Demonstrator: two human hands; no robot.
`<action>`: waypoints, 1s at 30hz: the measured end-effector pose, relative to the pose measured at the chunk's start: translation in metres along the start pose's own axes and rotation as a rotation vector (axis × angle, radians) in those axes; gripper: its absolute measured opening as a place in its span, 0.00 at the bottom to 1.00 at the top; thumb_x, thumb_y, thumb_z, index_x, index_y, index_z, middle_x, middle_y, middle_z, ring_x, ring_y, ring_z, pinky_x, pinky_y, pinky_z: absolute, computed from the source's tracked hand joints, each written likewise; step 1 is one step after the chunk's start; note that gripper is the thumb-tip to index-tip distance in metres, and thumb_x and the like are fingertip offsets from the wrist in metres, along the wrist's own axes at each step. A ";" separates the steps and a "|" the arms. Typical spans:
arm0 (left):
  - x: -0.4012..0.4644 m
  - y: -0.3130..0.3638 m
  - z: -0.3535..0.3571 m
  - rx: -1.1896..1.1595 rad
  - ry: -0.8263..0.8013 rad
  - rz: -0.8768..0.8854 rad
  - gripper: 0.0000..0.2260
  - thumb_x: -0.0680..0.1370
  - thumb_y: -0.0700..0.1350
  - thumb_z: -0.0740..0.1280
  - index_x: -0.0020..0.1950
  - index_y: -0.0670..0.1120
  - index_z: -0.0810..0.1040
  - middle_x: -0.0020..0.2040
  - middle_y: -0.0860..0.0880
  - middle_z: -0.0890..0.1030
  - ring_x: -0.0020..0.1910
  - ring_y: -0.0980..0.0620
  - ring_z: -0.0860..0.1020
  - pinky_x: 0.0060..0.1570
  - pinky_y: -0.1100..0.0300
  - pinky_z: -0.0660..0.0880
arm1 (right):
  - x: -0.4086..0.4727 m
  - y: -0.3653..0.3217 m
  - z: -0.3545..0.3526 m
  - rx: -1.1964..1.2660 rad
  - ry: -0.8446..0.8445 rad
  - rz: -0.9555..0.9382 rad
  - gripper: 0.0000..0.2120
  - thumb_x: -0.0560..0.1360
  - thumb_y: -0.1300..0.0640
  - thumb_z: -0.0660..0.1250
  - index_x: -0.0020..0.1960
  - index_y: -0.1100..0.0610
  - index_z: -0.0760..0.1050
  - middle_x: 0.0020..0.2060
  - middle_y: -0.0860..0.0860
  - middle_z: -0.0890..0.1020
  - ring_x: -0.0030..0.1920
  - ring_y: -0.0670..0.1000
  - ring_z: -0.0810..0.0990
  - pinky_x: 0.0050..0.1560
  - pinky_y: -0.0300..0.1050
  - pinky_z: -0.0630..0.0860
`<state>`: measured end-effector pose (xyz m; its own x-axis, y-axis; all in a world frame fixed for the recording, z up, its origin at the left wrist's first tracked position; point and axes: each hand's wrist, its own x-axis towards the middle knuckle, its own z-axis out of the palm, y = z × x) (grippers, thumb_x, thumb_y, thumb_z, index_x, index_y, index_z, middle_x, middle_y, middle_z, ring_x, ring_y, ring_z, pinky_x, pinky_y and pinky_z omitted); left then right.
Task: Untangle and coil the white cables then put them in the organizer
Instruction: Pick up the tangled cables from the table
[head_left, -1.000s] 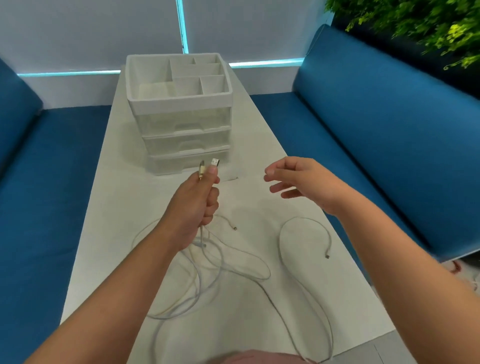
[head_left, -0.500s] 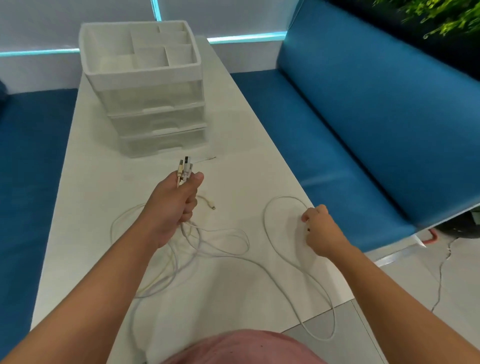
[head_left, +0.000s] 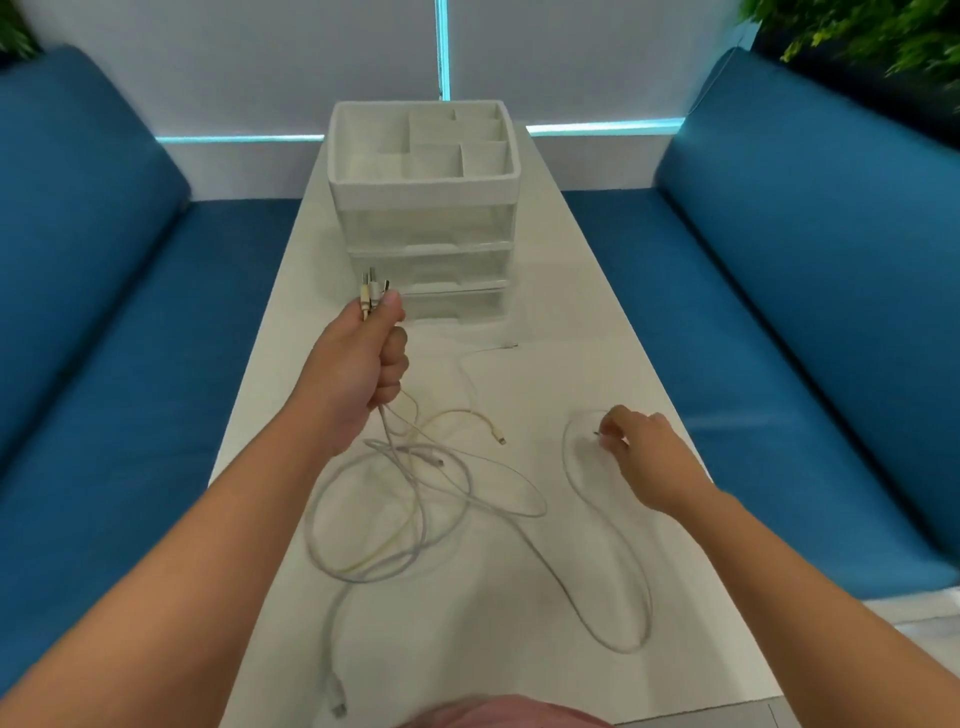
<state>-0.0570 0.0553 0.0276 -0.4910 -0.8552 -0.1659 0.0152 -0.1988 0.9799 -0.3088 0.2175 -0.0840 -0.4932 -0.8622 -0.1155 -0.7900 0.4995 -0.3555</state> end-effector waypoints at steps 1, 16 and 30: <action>0.000 0.003 -0.001 0.010 0.001 0.007 0.12 0.84 0.52 0.57 0.42 0.50 0.66 0.28 0.55 0.59 0.25 0.56 0.55 0.23 0.64 0.54 | 0.007 -0.016 -0.005 0.131 0.008 -0.027 0.07 0.83 0.52 0.55 0.55 0.52 0.71 0.47 0.52 0.81 0.45 0.50 0.76 0.43 0.47 0.74; 0.000 0.019 -0.023 0.188 -0.038 0.059 0.19 0.83 0.58 0.54 0.39 0.47 0.61 0.30 0.52 0.66 0.28 0.53 0.65 0.33 0.60 0.68 | 0.050 -0.188 -0.093 1.002 0.107 -0.287 0.09 0.82 0.56 0.57 0.54 0.55 0.75 0.42 0.51 0.80 0.42 0.48 0.78 0.48 0.46 0.79; 0.016 0.005 0.005 0.207 -0.063 0.134 0.12 0.85 0.54 0.53 0.60 0.52 0.72 0.49 0.50 0.86 0.48 0.53 0.83 0.48 0.59 0.76 | 0.049 -0.206 -0.079 1.042 -0.024 -0.250 0.08 0.79 0.58 0.64 0.49 0.59 0.81 0.38 0.49 0.82 0.38 0.45 0.79 0.39 0.35 0.77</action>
<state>-0.0687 0.0430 0.0299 -0.5500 -0.8345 -0.0319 -0.0914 0.0222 0.9956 -0.1984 0.0792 0.0570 -0.3442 -0.9372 0.0566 -0.1621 0.0000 -0.9868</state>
